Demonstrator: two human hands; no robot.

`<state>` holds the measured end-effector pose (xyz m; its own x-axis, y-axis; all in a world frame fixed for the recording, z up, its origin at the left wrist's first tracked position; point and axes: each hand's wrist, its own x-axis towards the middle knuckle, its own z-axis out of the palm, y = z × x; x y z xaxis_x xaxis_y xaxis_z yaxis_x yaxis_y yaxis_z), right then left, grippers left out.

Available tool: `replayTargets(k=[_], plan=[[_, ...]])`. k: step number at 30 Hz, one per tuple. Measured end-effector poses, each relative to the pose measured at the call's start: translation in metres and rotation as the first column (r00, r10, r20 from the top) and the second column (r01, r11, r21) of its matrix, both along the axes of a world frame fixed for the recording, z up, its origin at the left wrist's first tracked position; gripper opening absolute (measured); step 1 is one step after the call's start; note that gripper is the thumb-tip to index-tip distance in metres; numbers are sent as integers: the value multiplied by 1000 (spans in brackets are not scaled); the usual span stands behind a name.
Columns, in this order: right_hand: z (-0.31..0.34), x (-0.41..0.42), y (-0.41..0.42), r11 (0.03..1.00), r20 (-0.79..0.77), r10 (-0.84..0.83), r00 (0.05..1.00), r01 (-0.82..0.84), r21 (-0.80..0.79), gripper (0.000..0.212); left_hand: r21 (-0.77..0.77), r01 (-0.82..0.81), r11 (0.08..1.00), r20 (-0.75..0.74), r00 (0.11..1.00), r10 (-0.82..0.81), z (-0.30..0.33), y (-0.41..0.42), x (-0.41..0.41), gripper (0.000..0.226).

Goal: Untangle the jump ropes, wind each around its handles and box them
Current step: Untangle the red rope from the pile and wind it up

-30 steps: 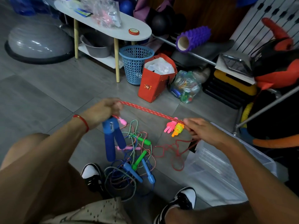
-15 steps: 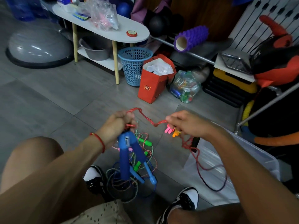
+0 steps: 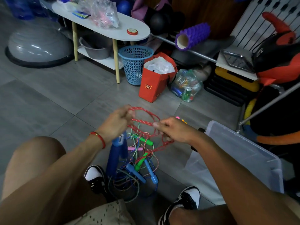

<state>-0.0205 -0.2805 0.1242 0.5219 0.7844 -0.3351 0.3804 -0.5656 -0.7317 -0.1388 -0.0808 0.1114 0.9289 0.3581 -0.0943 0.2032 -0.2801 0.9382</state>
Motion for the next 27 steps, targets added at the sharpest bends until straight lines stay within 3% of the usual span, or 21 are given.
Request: replayTargets(k=[3, 5, 8, 12, 16, 18, 20, 23, 25, 27], plan=[[-20, 15, -31, 996, -6, -87, 996, 88, 28, 48, -116, -245, 962, 24, 968, 250, 5, 39, 0, 30], [-30, 19, -49, 993, 55, -107, 993, 110, -51, 46, -193, -380, 904, 4, 921, 388, 8, 61, -1, 29], [-44, 16, -65, 986, 25, -135, 991, 136, -97, 43, -329, -503, 799, -67, 856, 512, 6, 78, -1, 22], [-50, 11, -70, 967, -196, -241, 950, 252, 33, 24, -210, -590, 779, -81, 805, 588, -7, 80, 2, 23], [-35, 10, -64, 975, -180, -221, 958, 222, -11, 26, 210, -350, 913, -172, 906, 387, -26, 73, 2, 22], [-25, 4, -56, 991, -148, -129, 981, 124, -44, 29, 306, -157, 939, -240, 942, 236, -29, 51, -2, 21], [-21, -3, -45, 996, -97, -25, 995, 16, -83, 30, 285, 3, 959, -257, 964, 74, -30, 21, -5, 27], [-21, -14, -28, 978, -47, 112, 993, -118, -170, 29, 250, 132, 959, -164, 982, -93, -26, -14, -9, 29], [-20, -22, -18, 965, -53, 175, 983, -182, -190, 31, 199, 232, 952, -78, 972, -220, -26, -29, -11, 24], [-15, -27, -11, 963, -87, 189, 978, -202, -181, 32, 140, 357, 924, -32, 934, -356, -28, -38, -12, 37]])
